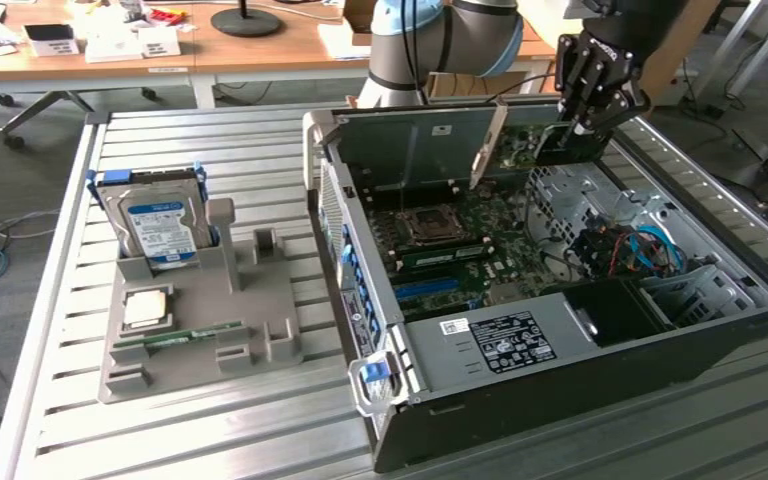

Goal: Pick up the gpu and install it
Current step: 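Insert the gpu into the slot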

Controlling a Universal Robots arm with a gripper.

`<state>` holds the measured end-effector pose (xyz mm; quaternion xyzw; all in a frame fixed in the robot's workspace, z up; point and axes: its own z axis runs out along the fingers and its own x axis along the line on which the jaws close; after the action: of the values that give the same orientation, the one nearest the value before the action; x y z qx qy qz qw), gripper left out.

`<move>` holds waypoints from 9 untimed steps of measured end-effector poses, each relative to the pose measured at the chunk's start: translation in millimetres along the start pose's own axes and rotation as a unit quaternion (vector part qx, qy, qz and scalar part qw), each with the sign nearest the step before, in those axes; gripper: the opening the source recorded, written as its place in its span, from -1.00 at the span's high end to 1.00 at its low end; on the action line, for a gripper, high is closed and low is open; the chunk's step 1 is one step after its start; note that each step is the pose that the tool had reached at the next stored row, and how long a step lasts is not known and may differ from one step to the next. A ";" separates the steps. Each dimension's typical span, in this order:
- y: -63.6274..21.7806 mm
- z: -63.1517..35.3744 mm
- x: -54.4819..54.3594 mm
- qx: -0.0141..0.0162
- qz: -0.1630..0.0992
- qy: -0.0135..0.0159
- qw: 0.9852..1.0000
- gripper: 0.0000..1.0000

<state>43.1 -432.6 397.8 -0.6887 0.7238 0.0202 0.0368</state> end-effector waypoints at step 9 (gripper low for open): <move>3.6 4.5 4.3 0.000 0.000 0.000 1.000 0.46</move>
<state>39.4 -436.3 392.9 -0.6887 0.7238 0.0203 0.0368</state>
